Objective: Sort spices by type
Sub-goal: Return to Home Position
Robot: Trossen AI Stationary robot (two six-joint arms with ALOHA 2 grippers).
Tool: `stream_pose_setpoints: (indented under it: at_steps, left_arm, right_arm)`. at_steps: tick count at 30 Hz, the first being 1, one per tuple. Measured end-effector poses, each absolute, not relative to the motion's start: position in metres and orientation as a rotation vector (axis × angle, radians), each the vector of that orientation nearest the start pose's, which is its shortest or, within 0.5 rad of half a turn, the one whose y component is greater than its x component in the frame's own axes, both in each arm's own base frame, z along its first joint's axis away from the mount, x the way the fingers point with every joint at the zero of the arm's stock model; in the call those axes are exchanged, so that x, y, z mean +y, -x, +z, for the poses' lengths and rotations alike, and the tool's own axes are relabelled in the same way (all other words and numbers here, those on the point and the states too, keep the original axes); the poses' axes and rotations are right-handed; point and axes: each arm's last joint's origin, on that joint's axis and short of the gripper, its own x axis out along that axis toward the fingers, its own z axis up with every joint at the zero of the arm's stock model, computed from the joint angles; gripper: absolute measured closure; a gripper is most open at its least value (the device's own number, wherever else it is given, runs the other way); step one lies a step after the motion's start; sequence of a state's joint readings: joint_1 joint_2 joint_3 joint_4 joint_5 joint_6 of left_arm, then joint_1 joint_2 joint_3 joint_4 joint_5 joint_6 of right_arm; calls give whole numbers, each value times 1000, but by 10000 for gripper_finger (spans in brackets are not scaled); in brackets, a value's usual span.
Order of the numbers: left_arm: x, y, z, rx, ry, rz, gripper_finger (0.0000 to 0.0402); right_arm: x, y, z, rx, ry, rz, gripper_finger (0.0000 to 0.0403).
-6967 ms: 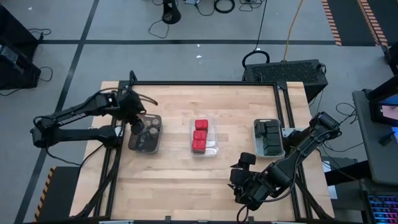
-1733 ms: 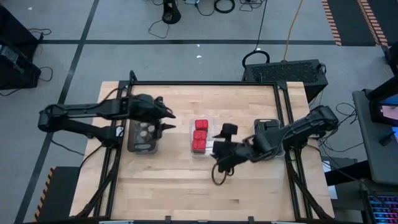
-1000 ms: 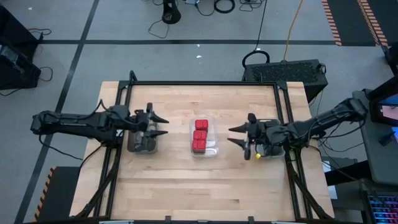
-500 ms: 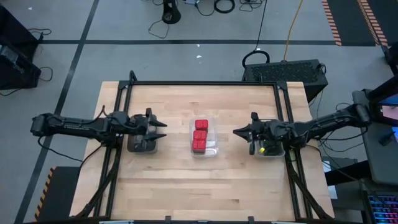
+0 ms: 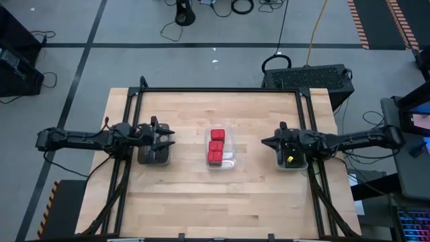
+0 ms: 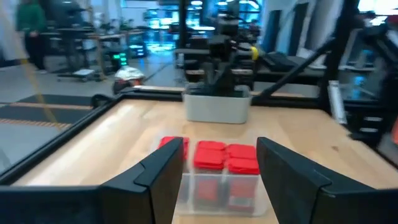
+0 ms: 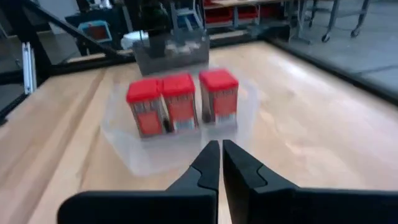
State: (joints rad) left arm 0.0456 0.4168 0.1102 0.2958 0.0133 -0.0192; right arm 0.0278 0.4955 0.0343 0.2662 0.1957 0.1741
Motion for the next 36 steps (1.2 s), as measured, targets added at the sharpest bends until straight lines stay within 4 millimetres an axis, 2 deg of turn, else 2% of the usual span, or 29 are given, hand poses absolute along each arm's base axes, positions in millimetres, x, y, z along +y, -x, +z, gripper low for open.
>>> stream_pose_setpoints:
  at_steps: [2,7,12,17,21,36]
  left_arm:
    - [6,-126,190,9,25,56,195]
    - [6,-125,190,-43,71,53,195]
    - [8,-122,179,-112,123,106,195]
    - [8,-122,176,-99,198,107,194]
    - [10,-122,175,-88,201,174,194]
    - [10,-122,174,-87,204,175,194]
  right_arm:
    - [-3,-125,146,223,-174,-171,403]
    - [-2,-124,143,267,-185,-79,403]
    - [-2,-124,143,272,-93,-70,403]
    - [-2,-123,143,276,-11,-60,403]
    - [-2,-123,143,276,-9,-60,403]
    - [-2,-123,143,276,-8,-60,403]
